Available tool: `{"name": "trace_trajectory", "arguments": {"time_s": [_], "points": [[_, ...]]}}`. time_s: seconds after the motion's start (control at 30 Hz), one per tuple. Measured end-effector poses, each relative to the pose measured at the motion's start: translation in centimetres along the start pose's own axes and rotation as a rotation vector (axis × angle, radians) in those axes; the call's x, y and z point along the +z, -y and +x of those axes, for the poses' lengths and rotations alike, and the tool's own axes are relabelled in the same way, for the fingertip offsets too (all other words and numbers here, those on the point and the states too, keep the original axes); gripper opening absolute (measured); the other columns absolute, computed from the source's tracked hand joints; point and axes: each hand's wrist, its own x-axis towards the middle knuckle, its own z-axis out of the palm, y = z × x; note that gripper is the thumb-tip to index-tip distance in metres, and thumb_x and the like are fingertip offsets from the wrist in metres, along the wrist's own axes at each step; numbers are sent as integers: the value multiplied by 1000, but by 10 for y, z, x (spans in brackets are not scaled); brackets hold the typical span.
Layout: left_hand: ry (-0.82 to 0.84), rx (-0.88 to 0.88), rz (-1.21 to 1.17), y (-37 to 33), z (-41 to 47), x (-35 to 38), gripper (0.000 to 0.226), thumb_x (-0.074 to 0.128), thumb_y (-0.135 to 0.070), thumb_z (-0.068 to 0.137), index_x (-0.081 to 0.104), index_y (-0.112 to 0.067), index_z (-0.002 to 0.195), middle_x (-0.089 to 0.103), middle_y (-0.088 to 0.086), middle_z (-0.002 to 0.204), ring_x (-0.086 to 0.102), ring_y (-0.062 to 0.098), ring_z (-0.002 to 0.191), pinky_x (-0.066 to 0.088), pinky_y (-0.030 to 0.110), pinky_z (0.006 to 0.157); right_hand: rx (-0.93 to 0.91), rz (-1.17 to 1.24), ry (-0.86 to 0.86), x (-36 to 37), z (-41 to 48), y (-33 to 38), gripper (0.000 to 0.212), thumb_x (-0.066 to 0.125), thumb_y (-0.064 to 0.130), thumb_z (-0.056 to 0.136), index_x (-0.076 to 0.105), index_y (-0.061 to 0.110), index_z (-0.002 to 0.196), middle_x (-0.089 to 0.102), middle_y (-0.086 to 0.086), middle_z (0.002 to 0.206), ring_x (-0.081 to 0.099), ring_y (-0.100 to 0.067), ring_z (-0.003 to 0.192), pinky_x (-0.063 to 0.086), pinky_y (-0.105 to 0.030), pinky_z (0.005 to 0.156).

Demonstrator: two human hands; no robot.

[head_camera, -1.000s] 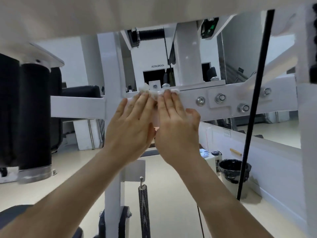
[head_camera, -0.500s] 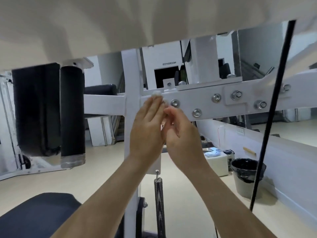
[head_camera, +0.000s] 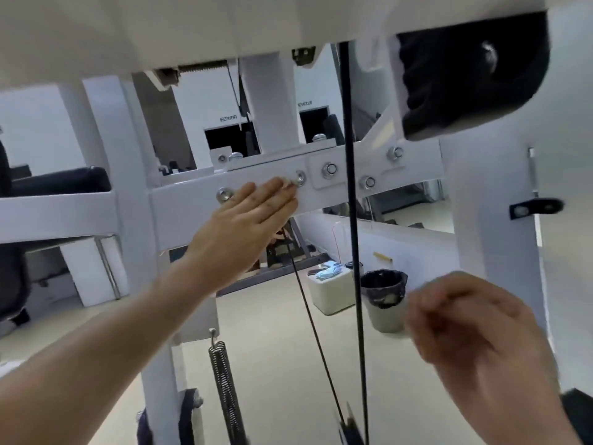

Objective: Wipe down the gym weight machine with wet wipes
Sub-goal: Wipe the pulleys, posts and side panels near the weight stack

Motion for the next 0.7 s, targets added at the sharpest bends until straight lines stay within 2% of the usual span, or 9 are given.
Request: {"name": "trace_trajectory", "arguments": {"time_s": [0.1, 0.17, 0.27, 0.33, 0.4, 0.47, 0.53, 0.63, 0.7], "points": [[-57, 32, -85, -1, 6, -2, 55, 46, 2, 88, 51, -12, 140, 48, 4, 147, 39, 28, 139, 39, 48, 110, -60, -289, -99, -3, 50, -9, 41, 48, -15, 82, 73, 17, 75, 72, -4, 79, 63, -16, 69, 42, -27, 55], [-136, -67, -309, -4, 13, -4, 52, 62, 11, 81, 65, -13, 126, 65, 3, 128, 57, 26, 121, 50, 40, 98, -196, -543, -34, 9, 85, -13, 40, 51, -8, 90, 71, 23, 105, 69, 10, 104, 63, -6, 97, 52, -24, 78], [-321, -412, -617, 0, 36, -20, 29, 60, 4, 87, 71, -15, 106, 73, 3, 95, 67, 19, 80, 54, 24, 78, -502, -999, 117, 24, 131, -19, 46, 53, 14, 93, 51, 21, 138, 54, 8, 136, 50, -11, 124, 43, -33, 106], [-361, -497, -659, 0, 57, -31, 18, 61, -4, 90, 69, -14, 102, 72, 3, 93, 66, 20, 83, 55, 35, 78, -503, -1075, 240, 33, 150, -24, 49, 51, 24, 96, 44, 21, 145, 59, 1, 134, 57, -15, 115, 45, -42, 104], [-366, -482, -638, -7, 78, -35, 11, 70, -12, 85, 75, -17, 95, 69, 0, 96, 58, 19, 95, 50, 34, 84, -478, -1005, 251, 36, 160, -31, 44, 49, 32, 98, 50, 22, 141, 68, 3, 116, 64, -13, 100, 52, -42, 93], [-306, -502, -682, -13, 92, -29, 13, 76, -20, 81, 75, -32, 85, 58, -7, 92, 49, 15, 95, 40, 21, 81, -494, -882, 175, 35, 164, -37, 35, 52, 31, 98, 62, 20, 129, 72, 5, 104, 67, -11, 94, 55, -39, 87], [-233, -502, -774, -18, 100, -21, 26, 76, -21, 81, 68, -46, 83, 57, -12, 83, 56, 13, 84, 45, 20, 75, -579, -822, 24, 33, 165, -44, 29, 58, 27, 95, 69, 18, 120, 75, 2, 97, 69, -16, 88, 57, -41, 81], [-268, -543, -832, -23, 97, -21, 25, 80, -25, 78, 62, -32, 94, 58, -16, 75, 60, 8, 74, 47, 19, 66, -699, -779, -199, 25, 167, -58, 18, 69, 18, 87, 75, 13, 103, 76, 0, 87, 69, -19, 75, 58, -42, 71], [-294, -533, -869, -25, 91, -22, 33, 83, -25, 74, 55, -25, 91, 62, -12, 76, 61, 7, 71, 49, 20, 61, -757, -805, -233, 21, 167, -67, 9, 70, 12, 86, 74, 9, 93, 73, -3, 81, 67, -20, 69, 57, -40, 64]]}}
